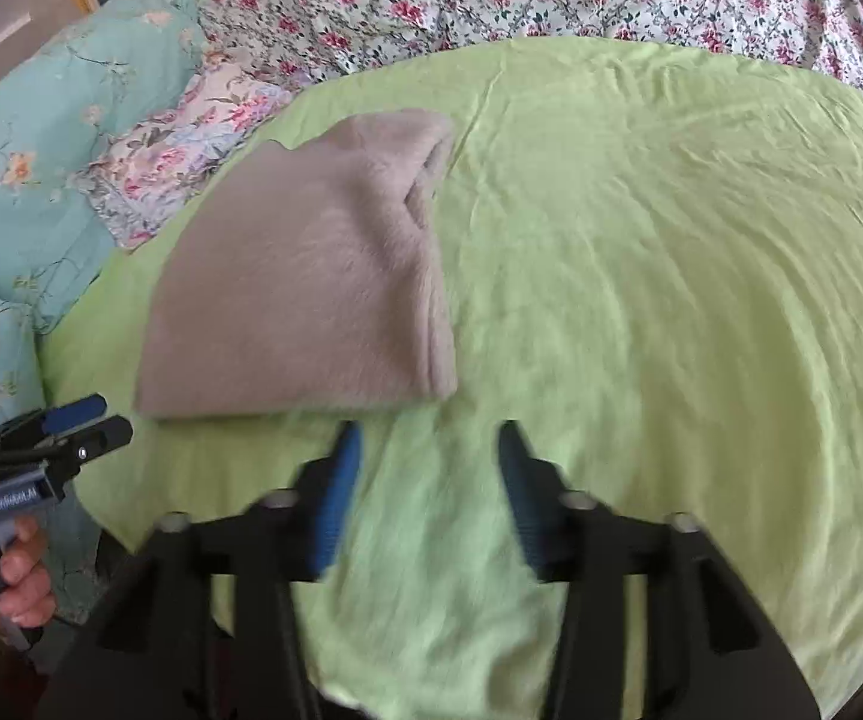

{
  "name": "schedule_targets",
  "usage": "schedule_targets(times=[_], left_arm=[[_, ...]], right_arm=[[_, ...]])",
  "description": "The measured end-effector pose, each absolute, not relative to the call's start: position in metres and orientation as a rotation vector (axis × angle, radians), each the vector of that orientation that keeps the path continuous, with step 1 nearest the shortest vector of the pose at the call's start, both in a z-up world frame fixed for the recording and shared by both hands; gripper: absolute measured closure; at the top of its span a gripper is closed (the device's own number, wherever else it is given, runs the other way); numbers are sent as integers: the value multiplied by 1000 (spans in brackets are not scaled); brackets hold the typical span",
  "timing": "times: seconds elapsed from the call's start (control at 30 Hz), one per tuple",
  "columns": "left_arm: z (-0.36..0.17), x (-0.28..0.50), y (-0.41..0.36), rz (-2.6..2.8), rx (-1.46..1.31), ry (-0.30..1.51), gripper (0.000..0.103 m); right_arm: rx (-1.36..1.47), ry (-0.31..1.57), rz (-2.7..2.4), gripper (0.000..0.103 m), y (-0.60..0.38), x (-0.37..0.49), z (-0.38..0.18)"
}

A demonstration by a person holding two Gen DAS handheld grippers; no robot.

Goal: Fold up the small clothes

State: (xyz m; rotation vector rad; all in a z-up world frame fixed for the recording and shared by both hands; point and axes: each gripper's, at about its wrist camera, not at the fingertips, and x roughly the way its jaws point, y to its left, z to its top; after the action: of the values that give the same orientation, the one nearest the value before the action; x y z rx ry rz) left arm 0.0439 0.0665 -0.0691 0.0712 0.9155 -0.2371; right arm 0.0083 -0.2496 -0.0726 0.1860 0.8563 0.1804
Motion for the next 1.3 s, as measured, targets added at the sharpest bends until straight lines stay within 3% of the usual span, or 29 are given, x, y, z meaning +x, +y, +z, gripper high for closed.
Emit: schedule_targets(times=[0.17,0.23,0.5,0.63,1.3], left_arm=[[-75,37,67,-232,114,944,16],[-78,34,70,-221,127,962,16],[-66,14,85,-147,172,984,14],[-58,13,81,-119,198,933,6],[-66,53,71,-66,244,944,6]], right_arm=[[132,884,214,37,-236,-11,-71],[98,885,218,24,-230,-17,-68],[38,874,251,19,-218,-30,-51],[7,838,281,6,-210,-28,-44],[-7,928,310,6,-199,13,-65]])
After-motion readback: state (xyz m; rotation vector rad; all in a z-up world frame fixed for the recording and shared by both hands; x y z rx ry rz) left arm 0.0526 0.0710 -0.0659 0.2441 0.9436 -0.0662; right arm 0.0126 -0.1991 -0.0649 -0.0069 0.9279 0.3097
